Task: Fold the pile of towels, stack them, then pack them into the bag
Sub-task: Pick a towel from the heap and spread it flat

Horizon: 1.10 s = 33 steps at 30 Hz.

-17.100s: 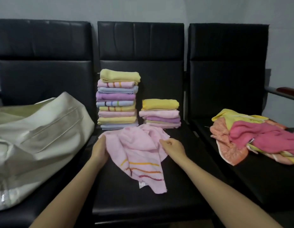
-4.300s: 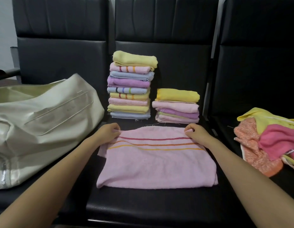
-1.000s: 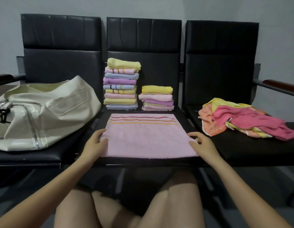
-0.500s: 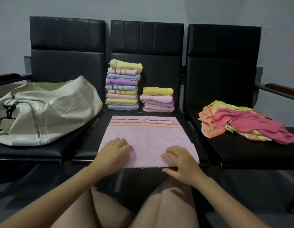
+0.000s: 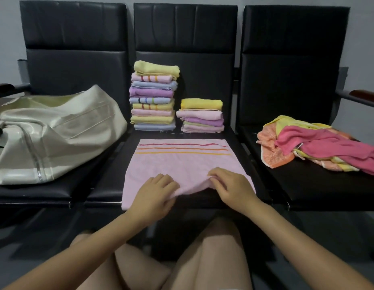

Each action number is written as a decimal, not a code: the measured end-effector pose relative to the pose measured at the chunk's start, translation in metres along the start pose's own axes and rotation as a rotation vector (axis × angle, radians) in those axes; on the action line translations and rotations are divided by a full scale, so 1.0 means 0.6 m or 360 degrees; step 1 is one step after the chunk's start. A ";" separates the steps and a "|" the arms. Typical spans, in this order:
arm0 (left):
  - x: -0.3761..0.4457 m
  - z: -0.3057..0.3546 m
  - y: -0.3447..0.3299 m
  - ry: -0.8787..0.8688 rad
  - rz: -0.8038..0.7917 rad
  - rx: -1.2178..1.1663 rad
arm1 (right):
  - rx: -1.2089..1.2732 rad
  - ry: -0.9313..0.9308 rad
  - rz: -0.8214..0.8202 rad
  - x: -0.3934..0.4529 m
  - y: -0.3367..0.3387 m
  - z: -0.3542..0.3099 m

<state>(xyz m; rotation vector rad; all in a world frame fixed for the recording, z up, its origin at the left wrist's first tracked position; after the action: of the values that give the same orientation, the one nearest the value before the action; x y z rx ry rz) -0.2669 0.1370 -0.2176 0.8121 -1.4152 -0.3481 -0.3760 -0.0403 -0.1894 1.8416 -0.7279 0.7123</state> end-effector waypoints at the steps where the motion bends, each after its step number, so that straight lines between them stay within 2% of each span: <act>1: 0.011 -0.006 0.003 0.0046 0.0033 0.0012 | -0.0058 0.0033 -0.0026 0.011 0.002 0.000; 3: 0.029 -0.028 0.013 0.0220 0.0085 0.0022 | -0.0170 0.0107 -0.0205 0.020 -0.005 0.005; 5: 0.040 -0.063 0.017 0.0410 0.0034 0.0050 | -0.0255 0.0009 -0.0425 0.015 -0.013 0.024; 7: 0.045 -0.090 0.018 0.0376 0.0011 0.0132 | -0.0334 -0.0168 -0.0504 0.007 -0.012 0.052; 9: 0.049 -0.104 0.025 0.0242 0.0012 0.0190 | -0.0300 -0.0391 -0.0365 0.009 0.006 0.079; 11: 0.046 -0.120 0.029 0.0189 -0.0033 0.0236 | -0.0037 -0.0740 -0.0107 0.014 0.033 0.101; 14: 0.039 -0.156 0.034 0.0353 -0.0108 0.0210 | 0.0369 -0.1095 0.0223 0.010 0.067 0.112; 15: 0.036 -0.169 0.037 0.0465 -0.0111 0.0091 | 0.0426 -0.1117 0.0276 0.009 0.074 0.108; 19: 0.033 -0.191 0.054 0.1196 -0.0018 -0.0887 | 0.0508 -0.1051 0.0307 0.016 0.076 0.086; 21: 0.036 -0.190 0.060 0.1280 -0.0058 -0.1013 | 0.0492 -0.1073 0.0314 0.027 0.074 0.078; 27: 0.053 -0.220 0.051 0.1231 -0.0293 -0.0740 | 0.0337 -0.1258 0.0149 0.055 0.060 0.102; 33: 0.117 -0.268 0.001 0.1215 -0.0341 -0.0442 | -0.0105 -0.1398 0.0011 0.093 0.030 0.177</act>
<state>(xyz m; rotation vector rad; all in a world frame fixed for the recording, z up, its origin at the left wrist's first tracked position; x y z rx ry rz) -0.1020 0.1374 -0.1577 0.7532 -0.5556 -0.3378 -0.3375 -0.1539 -0.1732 2.0672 -1.2843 -0.1696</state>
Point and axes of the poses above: each hand's wrist, its own x-axis towards the middle knuckle, its own y-axis out of the back of the hand, z = x × y, the point moved 6 cm from there along x, towards the middle knuckle, and after that the axes turned 11 degrees about z, right-handed, at the moved point
